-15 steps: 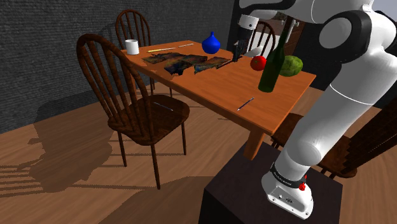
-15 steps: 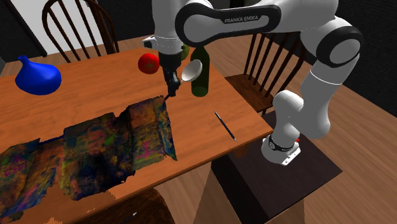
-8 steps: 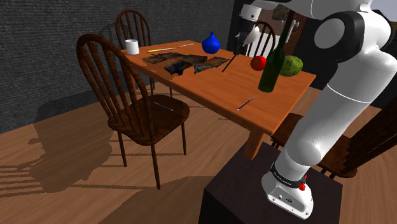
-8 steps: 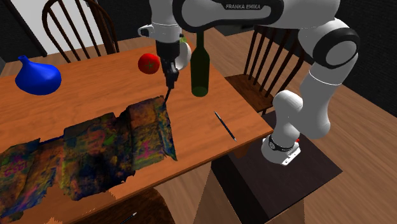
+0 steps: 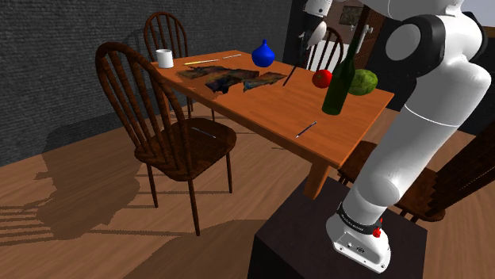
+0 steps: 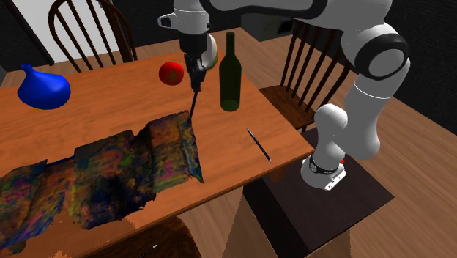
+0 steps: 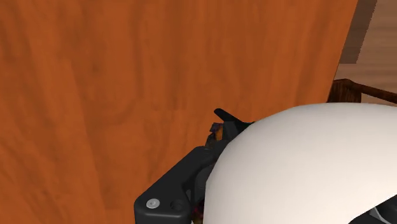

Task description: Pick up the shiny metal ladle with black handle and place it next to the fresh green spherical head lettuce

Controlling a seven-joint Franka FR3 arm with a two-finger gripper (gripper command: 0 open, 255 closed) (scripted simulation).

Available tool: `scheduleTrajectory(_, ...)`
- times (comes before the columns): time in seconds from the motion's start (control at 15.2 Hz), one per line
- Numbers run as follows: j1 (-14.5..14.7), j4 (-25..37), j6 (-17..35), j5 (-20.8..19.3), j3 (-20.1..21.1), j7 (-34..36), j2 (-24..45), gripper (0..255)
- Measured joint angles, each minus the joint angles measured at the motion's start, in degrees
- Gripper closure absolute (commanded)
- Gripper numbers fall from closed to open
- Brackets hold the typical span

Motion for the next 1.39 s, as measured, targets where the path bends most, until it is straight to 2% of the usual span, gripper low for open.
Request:
scheduleTrajectory(0.4,-4.19,3.04,-1.91,1.65,-4.82,-8.63,2.66,255)
scheduleTrajectory(0.73,-9.67,9.85,-5.4,5.73,-9.59,-17.61,8.71,255)
scheduleTrajectory(1.06,-18.04,18.73,-9.3,12.05,-12.88,-26.73,17.42,255)
scheduleTrajectory(1.32,-26.99,28.4,-13.95,17.62,-13.71,-32.45,24.85,255)
scheduleTrajectory(1.39,-30.9,33.45,-16.14,19.98,-13.4,-33.7,28.17,255)
